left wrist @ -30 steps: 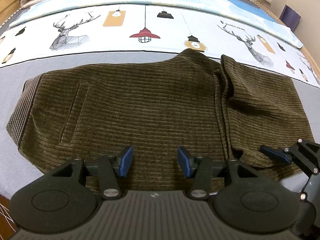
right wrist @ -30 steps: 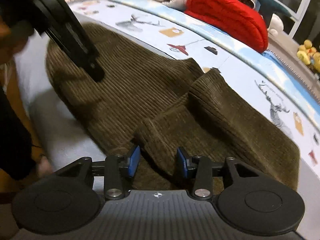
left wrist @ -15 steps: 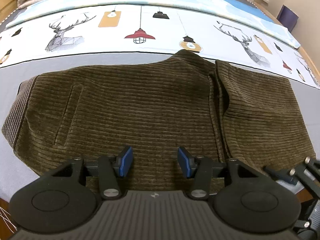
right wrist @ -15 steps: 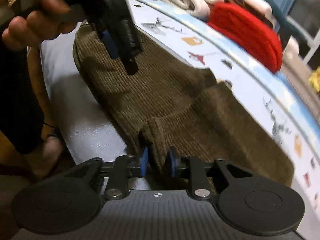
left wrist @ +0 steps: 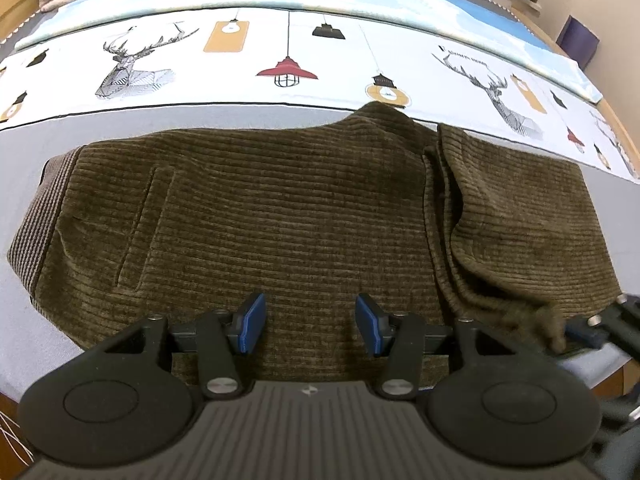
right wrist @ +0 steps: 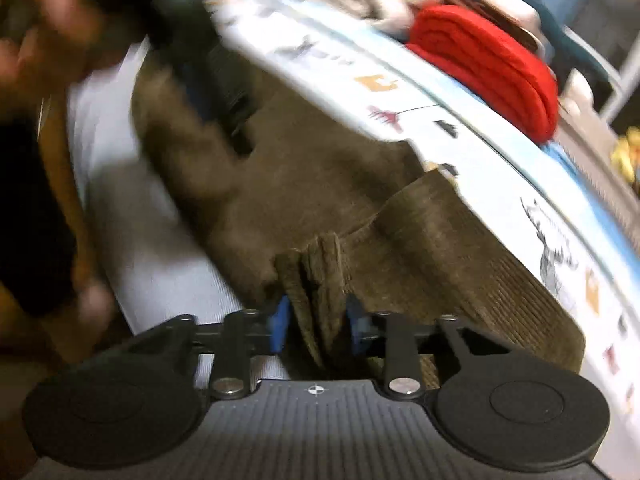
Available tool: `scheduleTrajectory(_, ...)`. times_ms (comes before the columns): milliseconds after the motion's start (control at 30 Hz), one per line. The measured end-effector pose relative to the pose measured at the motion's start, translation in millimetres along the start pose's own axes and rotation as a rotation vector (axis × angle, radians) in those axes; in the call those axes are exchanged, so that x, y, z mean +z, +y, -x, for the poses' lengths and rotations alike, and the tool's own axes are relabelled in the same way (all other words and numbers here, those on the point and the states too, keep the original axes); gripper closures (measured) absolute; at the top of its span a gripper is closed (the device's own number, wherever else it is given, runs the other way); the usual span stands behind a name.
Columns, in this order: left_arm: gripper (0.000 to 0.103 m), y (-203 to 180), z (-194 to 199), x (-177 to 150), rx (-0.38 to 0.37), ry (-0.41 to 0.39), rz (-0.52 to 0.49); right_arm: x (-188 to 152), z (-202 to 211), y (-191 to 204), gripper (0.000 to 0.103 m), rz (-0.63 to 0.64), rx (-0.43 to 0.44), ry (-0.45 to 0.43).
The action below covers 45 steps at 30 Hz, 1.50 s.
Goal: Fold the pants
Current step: 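Fold the held leg hem over toward the waistband with the right tool, then release the leg hem with the right tool and lift both tools away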
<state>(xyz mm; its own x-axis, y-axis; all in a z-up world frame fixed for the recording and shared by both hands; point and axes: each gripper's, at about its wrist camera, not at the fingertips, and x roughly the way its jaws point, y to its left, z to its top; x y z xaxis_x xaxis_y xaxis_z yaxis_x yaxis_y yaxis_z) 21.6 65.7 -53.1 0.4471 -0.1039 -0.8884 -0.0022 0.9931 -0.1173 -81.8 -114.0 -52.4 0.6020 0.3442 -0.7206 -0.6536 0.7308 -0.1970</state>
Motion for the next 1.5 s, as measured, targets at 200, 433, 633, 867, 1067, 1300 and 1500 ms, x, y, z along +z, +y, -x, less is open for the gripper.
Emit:
scheduleTrajectory(200, 0.048, 5.0, 3.8, 2.7, -0.015, -0.010, 0.025, 19.9, 62.0, -68.7, 0.088, -0.402, -0.117, -0.359)
scheduleTrajectory(433, 0.048, 10.2, 4.2, 2.8, -0.015, -0.009, 0.039, 18.3, 8.2, -4.1, 0.082, -0.074, 0.086, -0.108)
scheduleTrajectory(633, 0.047, 7.3, 6.4, 3.6, -0.035, -0.014, 0.040, -0.1, -3.2, 3.3, 0.079, -0.051, 0.049, -0.007)
scheduleTrajectory(867, 0.047, -29.2, 2.9, 1.2, -0.107, -0.022, -0.052, -37.2, 35.3, -97.7, 0.065, -0.544, -0.236, -0.043)
scheduleTrajectory(1067, 0.047, -71.3, -2.1, -6.6, -0.172, -0.012, -0.157, -106.8, 18.5, -140.0, 0.047, -0.765, -0.399, 0.259)
scheduleTrajectory(1300, 0.052, -77.8, -41.4, -19.5, -0.218, 0.175, -0.125, -128.6, 32.1, -156.1, 0.047, -0.901, -0.321, 0.215)
scheduleTrajectory(1500, 0.081, -77.6, -30.3, -19.1, -0.289, 0.140, -0.132, -136.0, 40.6, -167.1, 0.070, -1.045, -0.250, 0.145)
